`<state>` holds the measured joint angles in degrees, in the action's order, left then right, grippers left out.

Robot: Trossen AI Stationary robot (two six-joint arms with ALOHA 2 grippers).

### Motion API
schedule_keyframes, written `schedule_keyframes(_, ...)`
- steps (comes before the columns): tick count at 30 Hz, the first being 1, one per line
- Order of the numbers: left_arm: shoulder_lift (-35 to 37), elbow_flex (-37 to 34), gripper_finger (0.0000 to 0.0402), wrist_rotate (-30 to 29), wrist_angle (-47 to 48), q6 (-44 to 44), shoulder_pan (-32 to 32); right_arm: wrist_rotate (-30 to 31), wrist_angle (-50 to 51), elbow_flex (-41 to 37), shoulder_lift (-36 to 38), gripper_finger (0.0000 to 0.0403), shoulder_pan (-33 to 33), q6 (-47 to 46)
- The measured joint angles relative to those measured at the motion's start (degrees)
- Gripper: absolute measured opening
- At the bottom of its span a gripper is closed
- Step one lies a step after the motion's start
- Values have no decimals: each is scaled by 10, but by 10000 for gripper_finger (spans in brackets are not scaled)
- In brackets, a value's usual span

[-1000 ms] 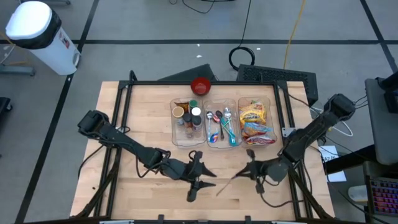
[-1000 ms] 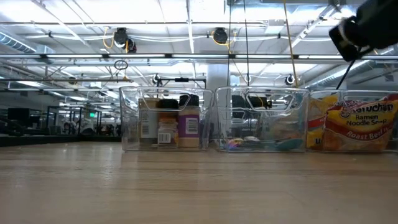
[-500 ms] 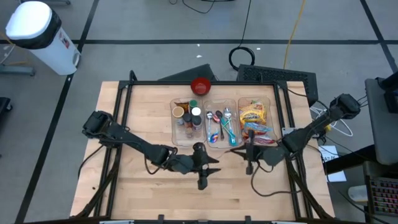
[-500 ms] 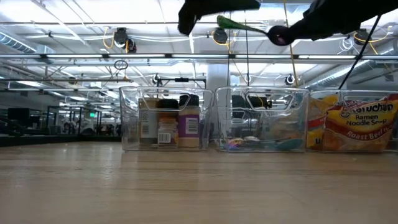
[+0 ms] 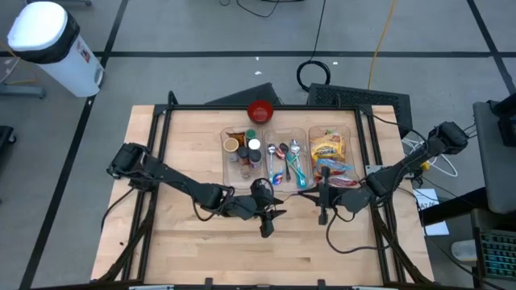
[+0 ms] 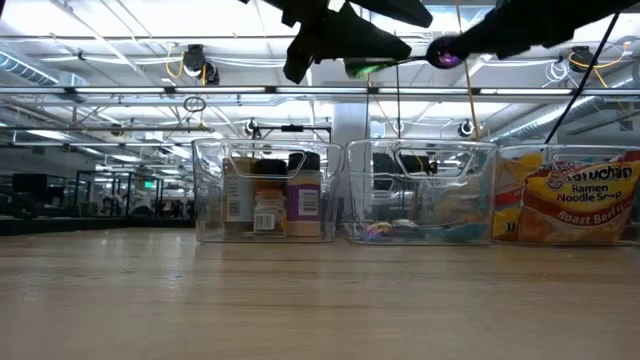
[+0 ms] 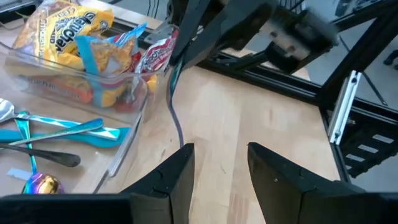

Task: Pick & Place Food Item
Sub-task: Put the purple spoon into the middle transparent bin

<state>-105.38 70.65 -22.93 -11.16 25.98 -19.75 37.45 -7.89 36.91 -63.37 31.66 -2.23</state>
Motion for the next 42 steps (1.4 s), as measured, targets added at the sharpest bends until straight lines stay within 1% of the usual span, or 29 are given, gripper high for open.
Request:
schedule_keyframes(9, 0, 0, 159, -2, 3, -3, 3, -3, -111, 0, 0, 0, 0, 59)
schedule_keyframes(13, 0, 0, 159, -17, 0, -3, 6, -30, -143, 0, 0, 0, -3, 67)
schedule_keyframes(20, 0, 0, 159, -28, -2, -8, 12, -47, -167, 0, -3, 0, -25, 67)
schedule_keyframes(23, 0, 0, 159, -28, -13, -20, 14, -78, -193, 0, -11, 0, -35, 76)
schedule_keyframes(25, 0, 0, 159, -28, -19, -26, 15, -89, -206, 0, -16, 0, -40, 78)
schedule_keyframes(38, 0, -1, 159, -28, -42, -35, 26, -94, -234, 0, -19, 0, -55, 96)
schedule_keyframes(42, 0, -1, 159, -29, -38, -33, 32, -92, -232, 0, -22, 0, -62, 122)
